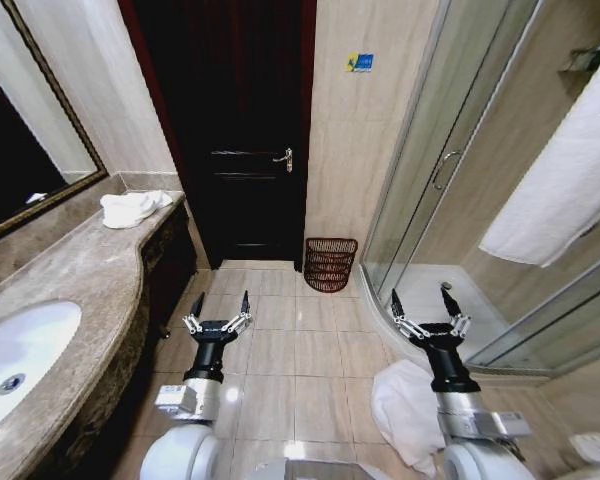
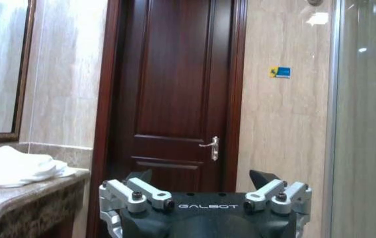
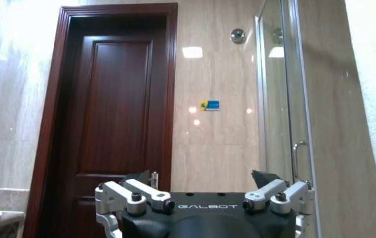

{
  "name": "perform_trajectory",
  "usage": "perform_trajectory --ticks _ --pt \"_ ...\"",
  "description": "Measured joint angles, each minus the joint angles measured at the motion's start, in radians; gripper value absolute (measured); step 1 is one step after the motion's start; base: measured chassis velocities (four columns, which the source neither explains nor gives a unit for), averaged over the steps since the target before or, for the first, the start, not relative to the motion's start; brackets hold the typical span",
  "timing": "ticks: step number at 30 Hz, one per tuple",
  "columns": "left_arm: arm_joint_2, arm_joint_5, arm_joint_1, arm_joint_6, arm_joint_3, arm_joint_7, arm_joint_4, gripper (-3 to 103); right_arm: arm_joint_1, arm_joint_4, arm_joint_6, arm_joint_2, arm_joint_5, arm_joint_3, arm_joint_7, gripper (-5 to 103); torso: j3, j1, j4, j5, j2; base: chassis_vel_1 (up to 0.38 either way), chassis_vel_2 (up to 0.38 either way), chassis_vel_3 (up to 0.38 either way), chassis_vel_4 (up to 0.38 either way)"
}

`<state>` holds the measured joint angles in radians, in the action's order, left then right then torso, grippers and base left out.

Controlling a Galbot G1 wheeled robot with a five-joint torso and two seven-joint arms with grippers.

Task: Discard the used towel into the hamper.

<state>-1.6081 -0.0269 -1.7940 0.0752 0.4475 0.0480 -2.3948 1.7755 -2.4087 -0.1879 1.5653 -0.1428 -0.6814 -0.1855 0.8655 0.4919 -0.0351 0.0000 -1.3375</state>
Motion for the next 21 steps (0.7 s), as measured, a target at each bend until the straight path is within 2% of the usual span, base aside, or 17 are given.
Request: perform_trajectory --ticks 6,7,14,21 --pt "0.000 -0.019 0.001 0.006 -0.005 0.039 0.011 97 0.000 0.006 -0.008 -0.004 0.001 0.005 -0.005 100 0.000 0.000 -0.0001 0.0000 0.000 0.000 0.000 0.000 0.000" --pt "0.000 -0.019 0.003 0.005 -0.006 0.059 0.017 100 0.009 0.013 -0.023 -0.016 0.000 0.002 -0.010 100 0.000 0.000 0.0000 -0.0001 0.000 0.000 0.000 0.000 0.000" --pt "0.000 -0.014 -0.002 0.011 -0.004 0.053 0.016 100 -0.003 0.026 -0.022 -0.022 -0.012 -0.004 -0.012 100 0.000 0.000 0.0000 0.0000 0.000 -0.017 0.012 0.005 -0.009" --pt "0.000 0.040 0.001 0.002 -0.009 0.040 0.031 100 -0.022 0.056 -0.013 -0.049 -0.027 -0.030 -0.009 100 0.000 0.000 0.0000 0.0000 0.000 -0.074 0.074 0.082 -0.074"
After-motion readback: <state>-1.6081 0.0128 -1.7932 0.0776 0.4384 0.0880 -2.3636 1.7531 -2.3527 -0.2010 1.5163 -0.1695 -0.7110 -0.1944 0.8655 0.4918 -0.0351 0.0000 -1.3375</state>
